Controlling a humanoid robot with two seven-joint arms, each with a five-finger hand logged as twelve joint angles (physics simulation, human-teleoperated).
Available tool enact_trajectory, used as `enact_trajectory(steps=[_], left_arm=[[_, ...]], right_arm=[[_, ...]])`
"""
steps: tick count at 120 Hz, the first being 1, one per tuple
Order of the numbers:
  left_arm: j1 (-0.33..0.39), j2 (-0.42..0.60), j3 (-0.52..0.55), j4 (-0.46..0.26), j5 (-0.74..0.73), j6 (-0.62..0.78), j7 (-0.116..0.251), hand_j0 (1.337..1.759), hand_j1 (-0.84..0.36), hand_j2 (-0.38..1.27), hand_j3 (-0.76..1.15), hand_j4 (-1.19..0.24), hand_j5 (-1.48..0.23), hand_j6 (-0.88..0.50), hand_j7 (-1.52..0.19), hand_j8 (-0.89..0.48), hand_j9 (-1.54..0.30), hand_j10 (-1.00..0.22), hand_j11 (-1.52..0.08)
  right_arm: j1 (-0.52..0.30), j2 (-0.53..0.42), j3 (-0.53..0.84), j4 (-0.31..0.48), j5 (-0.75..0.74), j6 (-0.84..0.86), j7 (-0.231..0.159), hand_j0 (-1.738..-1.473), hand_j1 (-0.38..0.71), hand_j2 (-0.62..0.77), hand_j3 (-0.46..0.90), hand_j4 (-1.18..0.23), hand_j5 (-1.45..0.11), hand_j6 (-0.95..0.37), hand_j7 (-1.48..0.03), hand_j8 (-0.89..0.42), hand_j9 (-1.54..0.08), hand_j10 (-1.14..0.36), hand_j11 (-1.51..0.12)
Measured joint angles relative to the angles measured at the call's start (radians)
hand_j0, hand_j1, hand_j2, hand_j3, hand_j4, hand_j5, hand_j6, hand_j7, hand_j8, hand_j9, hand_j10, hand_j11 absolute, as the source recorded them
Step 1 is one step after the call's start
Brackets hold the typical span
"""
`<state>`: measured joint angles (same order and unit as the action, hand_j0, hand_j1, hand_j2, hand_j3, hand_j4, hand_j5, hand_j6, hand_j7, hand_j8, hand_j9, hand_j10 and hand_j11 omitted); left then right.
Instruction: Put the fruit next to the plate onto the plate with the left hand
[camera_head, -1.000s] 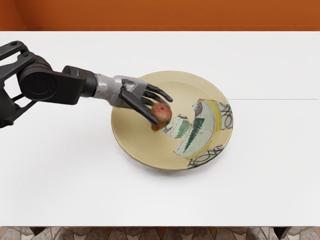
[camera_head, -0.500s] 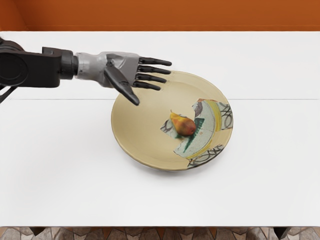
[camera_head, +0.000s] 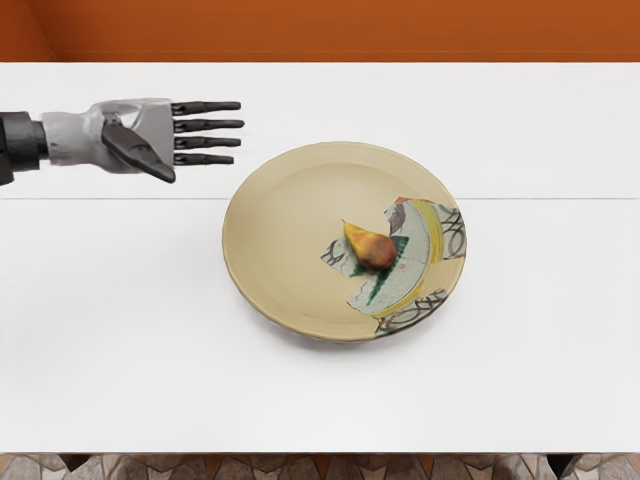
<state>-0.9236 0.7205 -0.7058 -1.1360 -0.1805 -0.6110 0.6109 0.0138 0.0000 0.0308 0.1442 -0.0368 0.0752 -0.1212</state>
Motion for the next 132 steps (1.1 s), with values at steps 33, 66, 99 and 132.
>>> enact_trajectory(steps=[33, 66, 99, 132], left_arm=[[0.035, 0.111, -0.001, 0.033, -0.004, 0.000, 0.000, 1.658, 0.35, 0.00, 0.00, 0.00, 0.00, 0.00, 0.00, 0.00, 0.00, 0.00, 0.00], [0.052, 0.160, 0.000, 0.106, -0.003, -0.001, 0.000, 1.658, 0.35, 0.00, 0.00, 0.00, 0.00, 0.00, 0.00, 0.00, 0.00, 0.00, 0.00], [0.053, 0.191, 0.001, 0.177, -0.003, -0.001, 0.000, 1.658, 0.35, 0.00, 0.00, 0.00, 0.00, 0.00, 0.00, 0.00, 0.00, 0.00, 0.00], [0.053, 0.192, 0.002, 0.190, -0.002, -0.001, 0.000, 1.658, 0.35, 0.00, 0.00, 0.00, 0.00, 0.00, 0.00, 0.00, 0.00, 0.00, 0.00]], right_arm=[[0.000, 0.000, 0.000, 0.000, 0.000, 0.000, 0.000, -1.658, -0.35, 0.00, 0.00, 0.00, 0.00, 0.00, 0.00, 0.00, 0.00, 0.00, 0.00], [0.000, 0.000, 0.000, 0.000, 0.000, 0.000, 0.000, -1.658, -0.35, 0.00, 0.00, 0.00, 0.00, 0.00, 0.00, 0.00, 0.00, 0.00, 0.00], [0.000, 0.000, 0.000, 0.000, 0.000, 0.000, 0.000, -1.658, -0.35, 0.00, 0.00, 0.00, 0.00, 0.00, 0.00, 0.00, 0.00, 0.00, 0.00], [0.000, 0.000, 0.000, 0.000, 0.000, 0.000, 0.000, -1.658, -0.35, 0.00, 0.00, 0.00, 0.00, 0.00, 0.00, 0.00, 0.00, 0.00, 0.00]])
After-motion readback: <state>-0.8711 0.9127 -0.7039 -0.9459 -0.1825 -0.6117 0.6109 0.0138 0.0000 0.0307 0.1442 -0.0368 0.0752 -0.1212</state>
